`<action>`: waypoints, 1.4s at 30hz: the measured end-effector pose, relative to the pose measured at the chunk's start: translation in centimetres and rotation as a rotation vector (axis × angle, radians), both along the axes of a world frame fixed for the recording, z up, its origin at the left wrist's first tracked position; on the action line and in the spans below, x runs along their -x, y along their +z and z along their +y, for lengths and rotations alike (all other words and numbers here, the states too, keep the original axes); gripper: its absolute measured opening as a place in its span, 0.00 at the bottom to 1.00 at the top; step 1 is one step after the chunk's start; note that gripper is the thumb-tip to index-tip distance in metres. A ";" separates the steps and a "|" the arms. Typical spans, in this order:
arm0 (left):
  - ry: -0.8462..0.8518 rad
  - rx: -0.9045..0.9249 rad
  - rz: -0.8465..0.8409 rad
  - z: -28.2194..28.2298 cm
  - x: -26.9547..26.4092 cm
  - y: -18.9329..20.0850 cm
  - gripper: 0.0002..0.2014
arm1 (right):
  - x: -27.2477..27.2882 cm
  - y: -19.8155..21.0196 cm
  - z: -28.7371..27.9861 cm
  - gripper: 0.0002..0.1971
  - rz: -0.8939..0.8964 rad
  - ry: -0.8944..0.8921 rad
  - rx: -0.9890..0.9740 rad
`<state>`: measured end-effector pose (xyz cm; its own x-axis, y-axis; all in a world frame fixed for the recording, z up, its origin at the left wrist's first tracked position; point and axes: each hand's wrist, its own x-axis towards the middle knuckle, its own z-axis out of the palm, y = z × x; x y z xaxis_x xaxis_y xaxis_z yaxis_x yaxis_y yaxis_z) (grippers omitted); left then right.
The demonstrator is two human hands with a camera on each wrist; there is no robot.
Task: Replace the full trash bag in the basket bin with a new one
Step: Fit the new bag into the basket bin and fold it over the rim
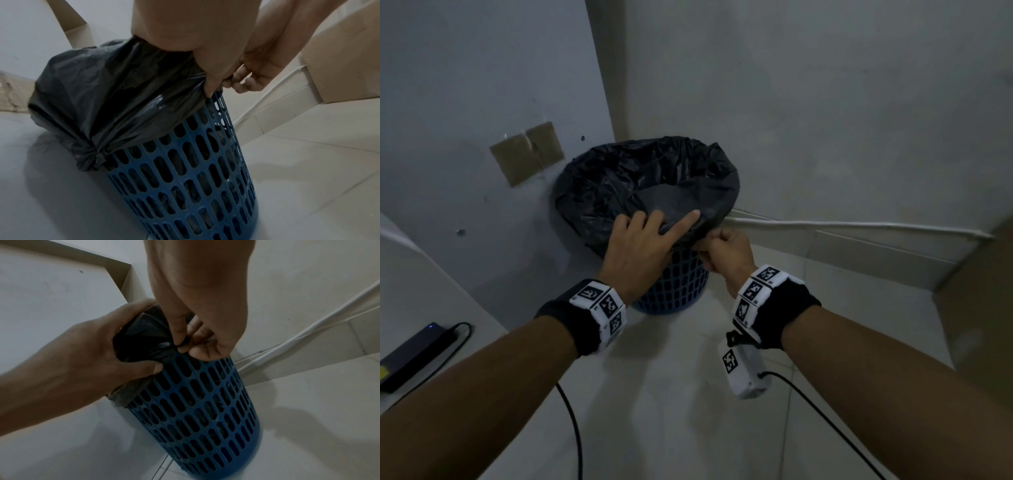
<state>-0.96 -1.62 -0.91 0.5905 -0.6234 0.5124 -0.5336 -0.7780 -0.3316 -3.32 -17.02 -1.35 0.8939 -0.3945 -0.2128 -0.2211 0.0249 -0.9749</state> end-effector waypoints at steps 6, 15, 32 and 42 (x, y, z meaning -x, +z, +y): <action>-0.010 0.013 0.007 -0.1 -0.3 -0.2 0.32 | 0.4 0.7 -0.4 0.08 -0.091 0.001 0.031; 0.016 0.049 0.043 -0.4 -0.2 0.0 0.34 | -0.3 0.5 0.6 0.10 0.094 -0.032 0.240; -0.013 0.097 0.032 -0.6 -0.3 -0.3 0.33 | -0.5 -0.5 1.8 0.11 0.143 0.002 -0.243; -0.020 0.126 0.050 -0.8 -0.3 -0.3 0.34 | 0.0 1.1 2.8 0.05 0.153 -0.162 -0.369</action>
